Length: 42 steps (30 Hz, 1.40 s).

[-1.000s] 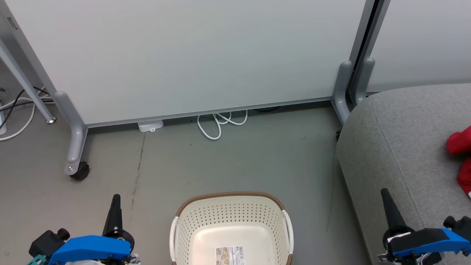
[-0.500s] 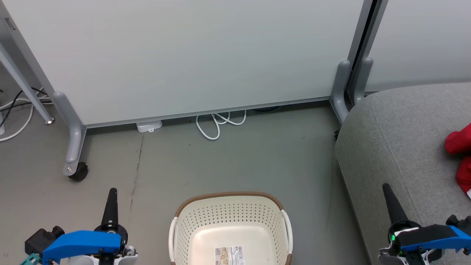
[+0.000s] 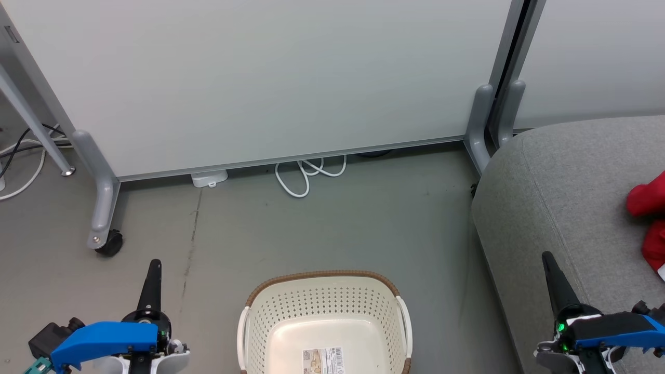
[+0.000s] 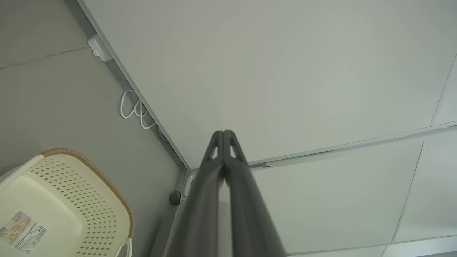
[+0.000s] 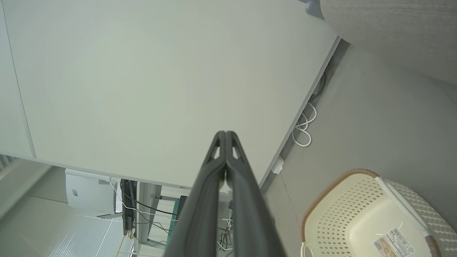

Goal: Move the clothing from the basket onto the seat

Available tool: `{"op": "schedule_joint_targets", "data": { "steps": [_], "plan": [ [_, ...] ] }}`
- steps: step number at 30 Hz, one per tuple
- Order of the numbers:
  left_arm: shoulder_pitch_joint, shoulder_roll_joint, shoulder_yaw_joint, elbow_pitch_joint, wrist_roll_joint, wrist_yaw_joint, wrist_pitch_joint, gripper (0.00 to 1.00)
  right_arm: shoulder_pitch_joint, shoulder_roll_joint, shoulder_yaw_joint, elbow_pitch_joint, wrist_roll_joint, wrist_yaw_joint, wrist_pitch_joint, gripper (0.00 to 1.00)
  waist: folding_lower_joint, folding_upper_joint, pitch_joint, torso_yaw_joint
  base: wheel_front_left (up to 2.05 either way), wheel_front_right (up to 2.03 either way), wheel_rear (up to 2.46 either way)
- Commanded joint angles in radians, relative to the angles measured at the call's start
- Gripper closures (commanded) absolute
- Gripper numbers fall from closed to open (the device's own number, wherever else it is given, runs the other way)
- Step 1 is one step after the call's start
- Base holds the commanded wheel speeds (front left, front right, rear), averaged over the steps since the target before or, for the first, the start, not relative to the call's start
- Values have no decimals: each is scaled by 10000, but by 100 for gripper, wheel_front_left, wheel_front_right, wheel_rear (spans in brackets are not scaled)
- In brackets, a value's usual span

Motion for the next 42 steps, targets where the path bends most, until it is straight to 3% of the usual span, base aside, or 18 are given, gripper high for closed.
{"op": "schedule_joint_targets", "data": {
  "steps": [1,22,42],
  "plan": [
    [-229,11,92,-116,-202,-12,71,100,-167,-55,-27,-92,234,3,50,100,0,-1,0,-4,0,0,0],
    [-368,-44,399,-307,-1749,-16,521,100,-303,-63,-103,-137,1975,4,337,100,0,-1,3,-78,0,0,0],
    [-417,-79,561,-417,-2630,-18,778,100,-387,-68,-140,-154,2942,4,499,100,-1,-1,5,-129,0,0,0]
  ]
}}
